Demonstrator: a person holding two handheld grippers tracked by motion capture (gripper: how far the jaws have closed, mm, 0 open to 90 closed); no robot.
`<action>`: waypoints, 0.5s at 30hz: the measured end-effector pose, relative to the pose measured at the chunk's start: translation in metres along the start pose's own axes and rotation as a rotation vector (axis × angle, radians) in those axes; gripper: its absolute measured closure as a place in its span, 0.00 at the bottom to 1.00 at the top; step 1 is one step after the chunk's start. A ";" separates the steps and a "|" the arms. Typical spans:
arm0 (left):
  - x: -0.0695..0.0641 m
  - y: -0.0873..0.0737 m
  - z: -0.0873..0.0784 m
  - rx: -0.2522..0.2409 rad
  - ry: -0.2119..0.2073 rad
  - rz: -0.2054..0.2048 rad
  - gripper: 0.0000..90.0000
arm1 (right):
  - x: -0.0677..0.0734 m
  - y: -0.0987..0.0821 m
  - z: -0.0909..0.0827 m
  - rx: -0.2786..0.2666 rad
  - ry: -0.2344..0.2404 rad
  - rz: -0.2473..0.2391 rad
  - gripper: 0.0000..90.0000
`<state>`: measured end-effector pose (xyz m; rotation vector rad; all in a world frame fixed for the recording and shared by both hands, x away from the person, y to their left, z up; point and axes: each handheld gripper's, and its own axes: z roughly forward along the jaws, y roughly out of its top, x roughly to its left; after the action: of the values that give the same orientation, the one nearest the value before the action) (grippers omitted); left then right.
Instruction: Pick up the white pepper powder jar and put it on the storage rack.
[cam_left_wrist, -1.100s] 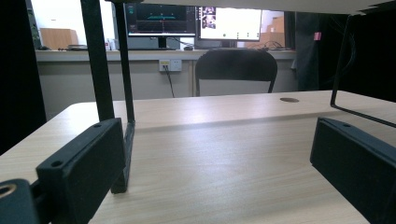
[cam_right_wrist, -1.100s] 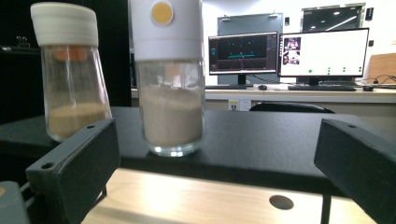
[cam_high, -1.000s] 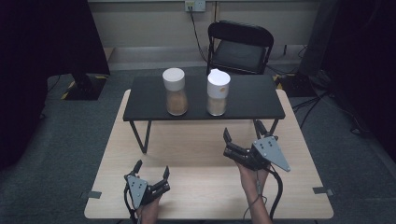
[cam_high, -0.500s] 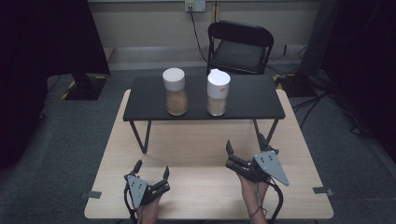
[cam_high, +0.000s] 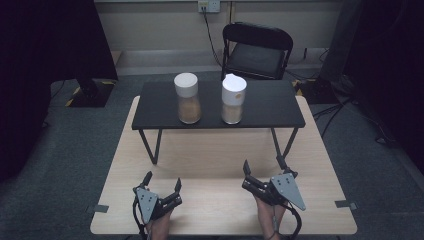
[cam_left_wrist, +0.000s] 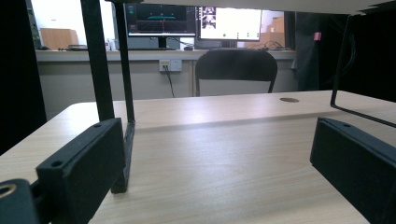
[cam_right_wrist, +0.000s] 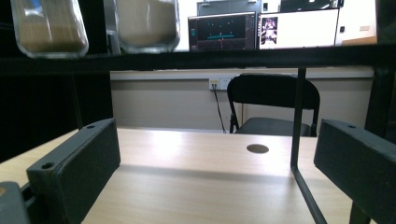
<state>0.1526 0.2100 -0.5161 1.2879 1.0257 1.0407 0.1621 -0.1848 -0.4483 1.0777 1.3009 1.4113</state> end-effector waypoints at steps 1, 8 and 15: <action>0.000 0.000 0.000 0.000 0.000 0.000 0.03 | 0.000 -0.002 0.000 0.003 -0.002 -0.002 0.00; 0.000 0.000 0.000 0.000 0.000 0.000 0.03 | 0.000 -0.015 -0.003 0.049 -0.011 -0.020 0.00; 0.000 0.000 0.000 0.000 0.000 0.000 0.03 | 0.000 -0.030 -0.006 0.069 -0.033 -0.024 0.00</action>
<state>0.1526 0.2100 -0.5161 1.2876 1.0256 1.0406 0.1583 -0.1845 -0.4784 1.1230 1.3423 1.3341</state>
